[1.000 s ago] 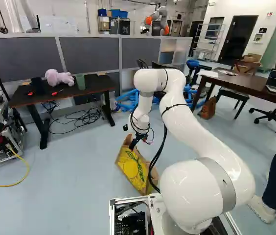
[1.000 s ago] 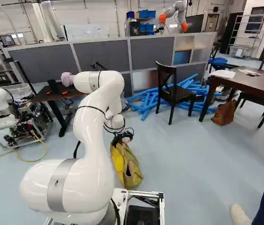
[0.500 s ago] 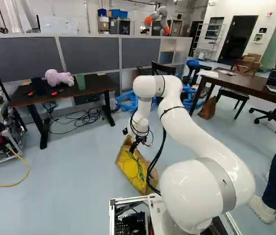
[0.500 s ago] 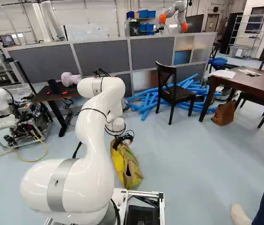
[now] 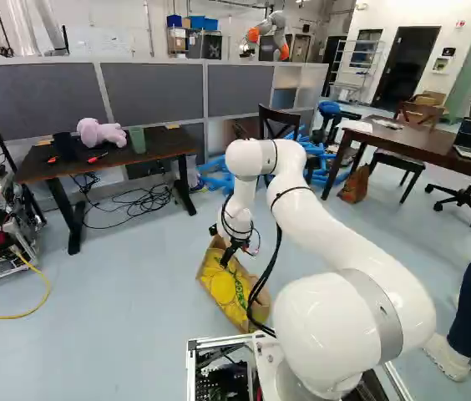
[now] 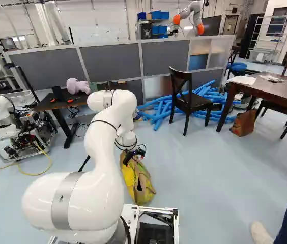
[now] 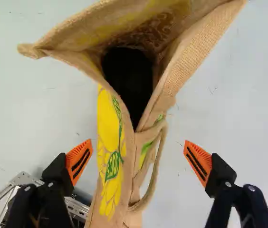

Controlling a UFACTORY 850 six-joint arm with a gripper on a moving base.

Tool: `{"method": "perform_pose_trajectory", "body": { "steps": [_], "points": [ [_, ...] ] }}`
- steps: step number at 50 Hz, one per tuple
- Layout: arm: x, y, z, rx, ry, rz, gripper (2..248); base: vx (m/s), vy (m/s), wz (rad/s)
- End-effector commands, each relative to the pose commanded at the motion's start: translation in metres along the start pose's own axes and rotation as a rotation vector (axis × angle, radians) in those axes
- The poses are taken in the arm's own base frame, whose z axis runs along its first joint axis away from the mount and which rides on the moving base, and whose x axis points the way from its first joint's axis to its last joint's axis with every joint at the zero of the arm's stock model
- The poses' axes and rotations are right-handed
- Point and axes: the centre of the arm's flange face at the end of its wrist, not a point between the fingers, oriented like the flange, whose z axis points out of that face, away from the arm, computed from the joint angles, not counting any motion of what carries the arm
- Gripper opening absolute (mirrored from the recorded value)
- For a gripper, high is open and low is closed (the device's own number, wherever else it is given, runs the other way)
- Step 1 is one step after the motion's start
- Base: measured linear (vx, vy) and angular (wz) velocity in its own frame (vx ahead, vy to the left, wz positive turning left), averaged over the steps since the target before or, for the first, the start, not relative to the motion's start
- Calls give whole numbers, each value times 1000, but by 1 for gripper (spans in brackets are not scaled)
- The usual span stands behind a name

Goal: Pick up the bag on the ground and place it on the table

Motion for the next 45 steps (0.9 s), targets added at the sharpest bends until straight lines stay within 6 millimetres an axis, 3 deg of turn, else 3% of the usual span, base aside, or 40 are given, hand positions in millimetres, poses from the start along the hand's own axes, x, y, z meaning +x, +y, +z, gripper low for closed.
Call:
{"method": "perform_pose_trajectory", "body": {
  "steps": [26, 36, 37, 41, 42, 45],
  "points": [
    [-8, -6, 38, 9, -17, 13, 247, 0, 0, 0],
    [-9, -6, 42, 9, -17, 13, 242, 0, 0, 0],
    [-9, -6, 42, 9, -17, 13, 206, 0, 0, 0],
    [-9, -6, 43, 9, -17, 13, 206, 0, 0, 0],
    [-9, -6, 43, 9, -17, 13, 168, 0, 0, 0],
    [-9, -6, 43, 9, -17, 13, 168, 0, 0, 0]
  ]
}}
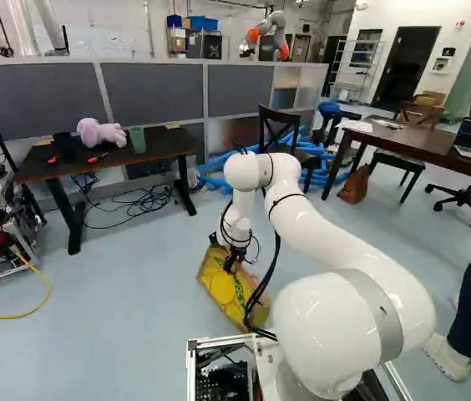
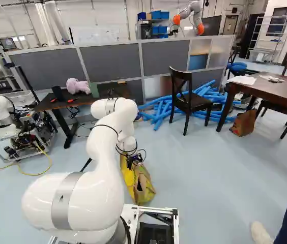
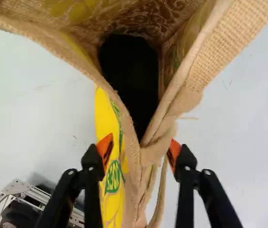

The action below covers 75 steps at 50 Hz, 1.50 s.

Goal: Pick up the bag on the ground and place it on the table

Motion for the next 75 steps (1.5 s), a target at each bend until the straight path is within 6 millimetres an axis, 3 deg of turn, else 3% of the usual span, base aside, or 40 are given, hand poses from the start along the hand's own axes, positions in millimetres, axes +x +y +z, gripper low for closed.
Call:
{"method": "perform_pose_trajectory", "body": {
  "steps": [2, 3, 7, 8, 12, 13, 18, 19, 31, 75],
  "points": [
    [0, 0, 0, 0, 0, 0, 168, 0, 0, 0],
    [0, 0, 0, 0, 0, 0, 130, 0, 0, 0],
    [0, 0, 0, 0, 0, 0, 130, 0, 0, 0],
    [0, 0, 0, 0, 0, 0, 92, 0, 0, 0],
    [0, 0, 0, 0, 0, 0, 92, 0, 0, 0],
    [0, 0, 0, 0, 0, 0, 56, 0, 0, 0],
    [0, 0, 0, 0, 0, 0, 56, 0, 0, 0],
    [0, 0, 0, 0, 0, 0, 24, 0, 0, 0],
    [1, 0, -7, 0, 1, 0, 24, 0, 0, 0],
    [4, 1, -73, -11, 12, 42, 24, 0, 0, 0]
  ]
}}
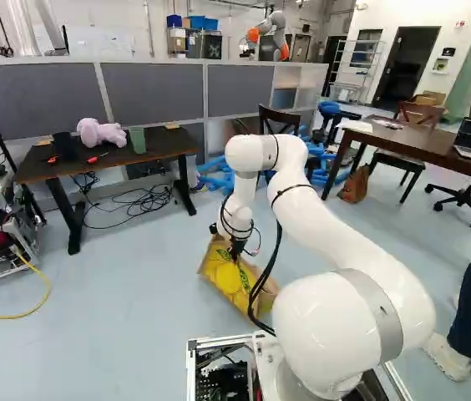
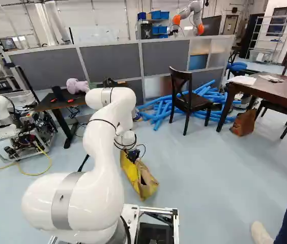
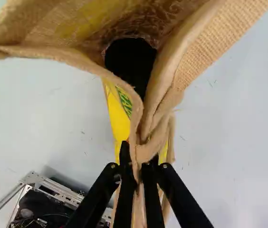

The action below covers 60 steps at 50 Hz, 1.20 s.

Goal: Pick up the bag on the ground and place it on the table

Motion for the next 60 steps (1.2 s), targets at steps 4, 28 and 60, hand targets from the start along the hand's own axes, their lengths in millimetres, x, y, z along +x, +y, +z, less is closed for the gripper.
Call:
{"method": "perform_pose_trajectory", "body": {
  "steps": [4, 28, 60],
  "points": [
    [0, 0, -6, -1, 1, 9, 24, 0, 0, 0],
    [-3, -10, -44, -5, 0, 51, 24, 0, 0, 0],
    [-21, -35, -96, 0, -17, 82, 24, 0, 0, 0]
  ]
}}
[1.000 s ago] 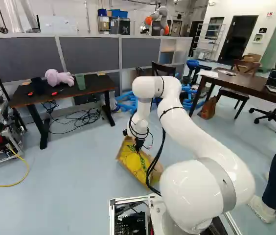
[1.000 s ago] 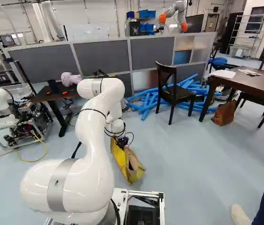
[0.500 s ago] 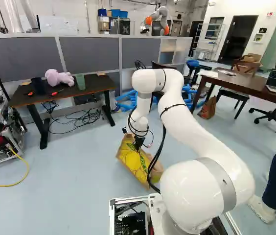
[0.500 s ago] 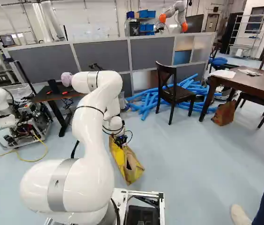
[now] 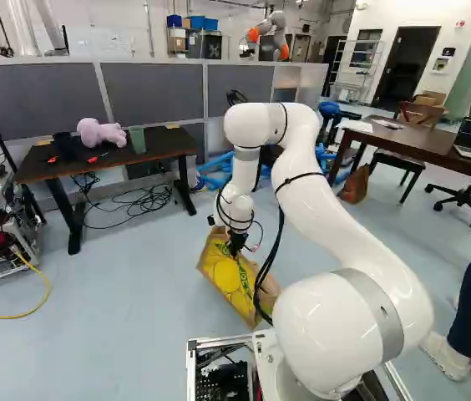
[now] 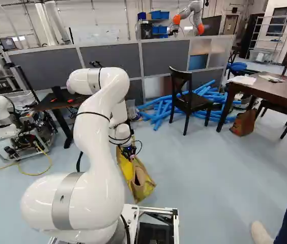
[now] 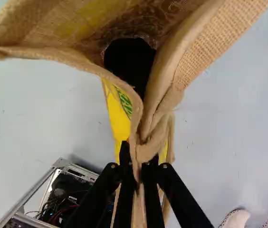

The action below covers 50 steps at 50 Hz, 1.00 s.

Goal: Pick up the bag on the ground and place it on the table

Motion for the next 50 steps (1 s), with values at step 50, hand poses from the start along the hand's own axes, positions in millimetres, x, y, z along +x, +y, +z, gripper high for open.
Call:
{"method": "perform_pose_trajectory", "body": {
  "steps": [50],
  "points": [
    [-39, -27, -80, 10, -33, 30, 24, 0, 0, 0]
  ]
}}
